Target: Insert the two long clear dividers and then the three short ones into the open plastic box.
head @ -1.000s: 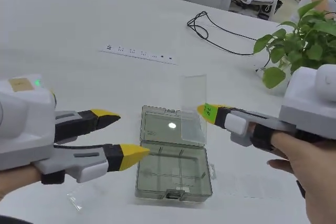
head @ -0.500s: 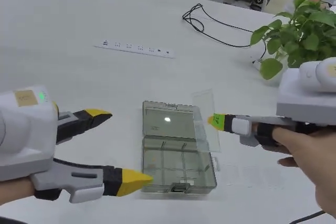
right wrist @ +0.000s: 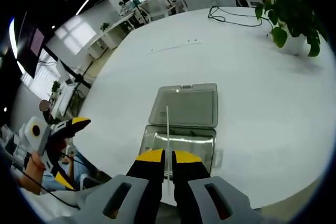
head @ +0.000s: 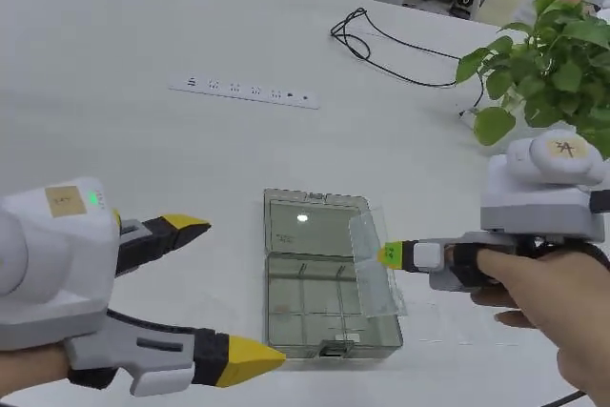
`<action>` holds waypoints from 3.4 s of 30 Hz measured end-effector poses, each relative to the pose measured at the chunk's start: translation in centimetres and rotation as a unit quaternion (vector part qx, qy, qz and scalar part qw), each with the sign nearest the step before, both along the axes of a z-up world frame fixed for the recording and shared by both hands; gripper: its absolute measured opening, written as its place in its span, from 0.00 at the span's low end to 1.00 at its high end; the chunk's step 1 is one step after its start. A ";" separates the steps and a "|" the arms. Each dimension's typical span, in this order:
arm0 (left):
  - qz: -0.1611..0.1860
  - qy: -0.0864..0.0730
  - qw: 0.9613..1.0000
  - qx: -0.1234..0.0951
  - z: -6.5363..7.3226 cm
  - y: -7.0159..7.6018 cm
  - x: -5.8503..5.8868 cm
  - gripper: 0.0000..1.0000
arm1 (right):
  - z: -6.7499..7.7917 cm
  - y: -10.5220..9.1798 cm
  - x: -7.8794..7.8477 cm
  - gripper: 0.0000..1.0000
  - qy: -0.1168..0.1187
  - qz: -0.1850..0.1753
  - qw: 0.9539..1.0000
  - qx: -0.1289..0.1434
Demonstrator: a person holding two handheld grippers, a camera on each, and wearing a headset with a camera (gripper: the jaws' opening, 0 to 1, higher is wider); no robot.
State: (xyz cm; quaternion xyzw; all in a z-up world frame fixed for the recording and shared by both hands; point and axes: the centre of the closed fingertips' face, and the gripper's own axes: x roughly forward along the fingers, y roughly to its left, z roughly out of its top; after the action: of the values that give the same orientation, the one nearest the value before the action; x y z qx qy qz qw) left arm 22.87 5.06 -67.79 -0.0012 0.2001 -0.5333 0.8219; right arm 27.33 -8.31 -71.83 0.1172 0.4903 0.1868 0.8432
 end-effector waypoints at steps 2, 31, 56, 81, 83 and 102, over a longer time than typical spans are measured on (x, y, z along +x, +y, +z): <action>-0.002 0.000 1.000 0.002 -0.2 0.0 0.0 0.94 | -0.7 -0.2 0.0 0.06 0.011 -0.005 1.000 -0.002; -0.011 0.024 1.000 -0.006 -1.0 -0.9 0.3 0.90 | -6.6 -1.5 -0.3 0.06 0.100 -0.045 0.994 -0.005; -0.012 0.028 1.000 -0.007 -1.0 -1.2 0.4 0.88 | -7.4 -1.8 0.5 0.07 0.099 -0.033 0.994 -0.016; -0.010 0.028 1.000 0.000 -1.1 -1.2 0.7 0.89 | -9.5 -0.2 0.6 0.09 0.087 0.016 0.996 -0.020; -0.009 0.028 1.000 0.000 -1.1 -1.2 0.7 0.89 | -9.8 -0.1 0.6 0.09 0.087 0.017 0.996 -0.022; 0.007 0.025 1.000 0.006 -0.6 -0.9 0.1 0.88 | -8.4 -0.3 0.3 0.19 0.033 0.043 0.999 -0.008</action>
State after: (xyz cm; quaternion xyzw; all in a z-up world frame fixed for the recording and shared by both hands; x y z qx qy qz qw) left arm 22.98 4.18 -68.38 -0.0109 0.2244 -0.5263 0.8201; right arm 27.66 -8.64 -80.20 0.0951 0.5238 0.2149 0.8188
